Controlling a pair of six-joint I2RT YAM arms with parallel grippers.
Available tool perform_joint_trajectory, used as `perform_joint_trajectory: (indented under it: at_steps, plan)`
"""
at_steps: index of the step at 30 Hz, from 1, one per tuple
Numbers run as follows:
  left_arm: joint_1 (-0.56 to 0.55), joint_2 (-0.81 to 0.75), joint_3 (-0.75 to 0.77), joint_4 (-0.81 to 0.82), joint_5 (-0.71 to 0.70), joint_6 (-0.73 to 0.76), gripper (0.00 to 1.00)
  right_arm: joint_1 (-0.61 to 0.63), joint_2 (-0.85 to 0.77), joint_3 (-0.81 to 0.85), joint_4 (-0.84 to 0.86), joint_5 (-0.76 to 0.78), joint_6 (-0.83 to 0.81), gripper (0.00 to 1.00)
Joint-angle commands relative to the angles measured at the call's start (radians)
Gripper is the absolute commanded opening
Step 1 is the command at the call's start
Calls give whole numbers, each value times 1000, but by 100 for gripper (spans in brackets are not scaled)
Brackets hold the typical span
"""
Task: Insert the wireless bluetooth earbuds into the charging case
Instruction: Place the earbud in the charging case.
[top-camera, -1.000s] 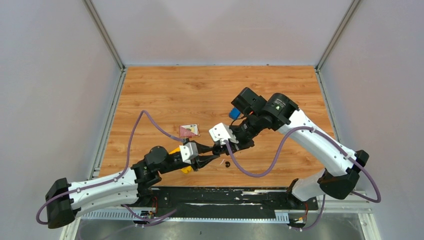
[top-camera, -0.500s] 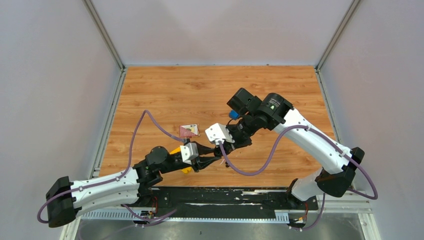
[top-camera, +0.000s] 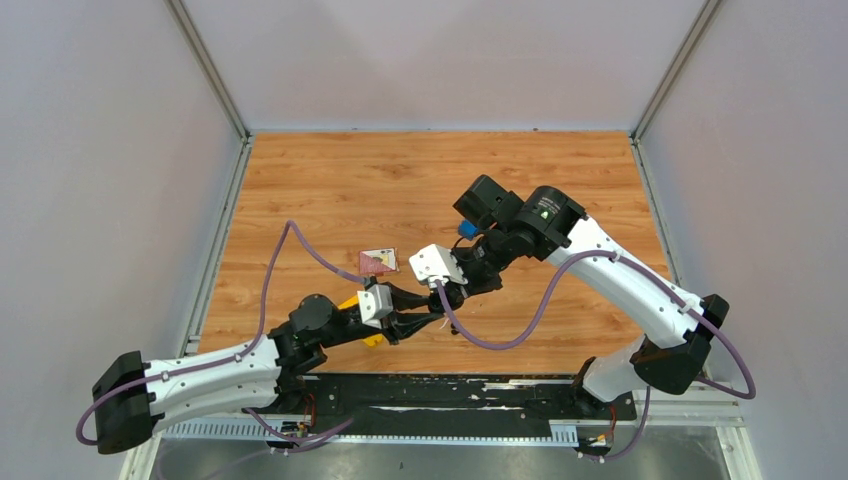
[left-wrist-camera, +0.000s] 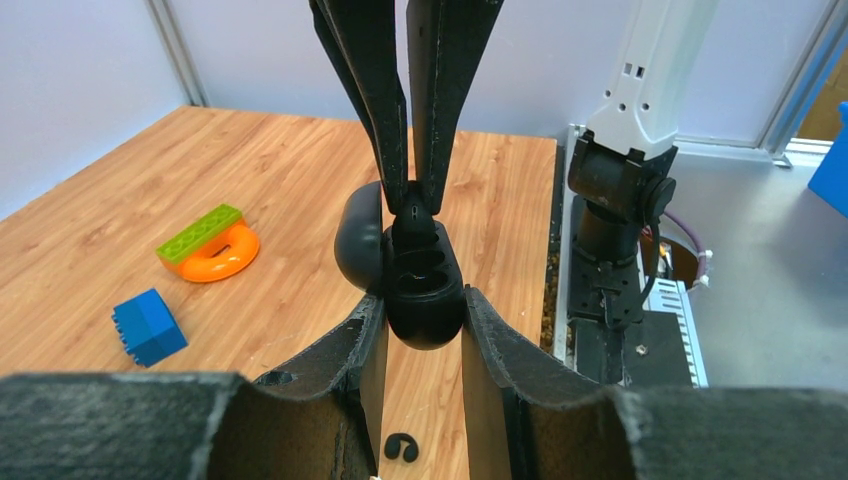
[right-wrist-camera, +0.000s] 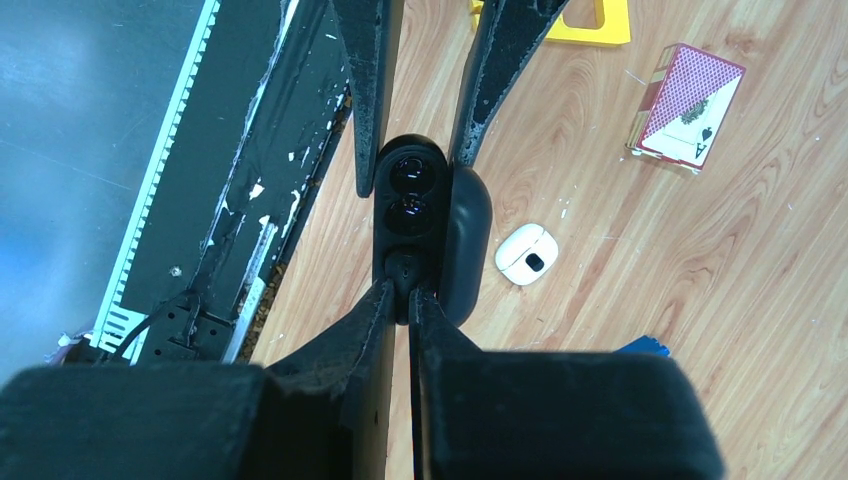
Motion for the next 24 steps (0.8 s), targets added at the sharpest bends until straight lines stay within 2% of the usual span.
perform_joint_trajectory:
  at_steps: [1,21,24]
  plan:
    - [-5,-25,-19,93,-24,-25,0,4,-6,25,19,-28,16,9]
    - [-5,-31,-30,117,-19,-39,0,4,9,28,39,-73,39,11]
    - [-5,-39,-33,113,-24,-38,0,4,6,14,42,-71,39,15]
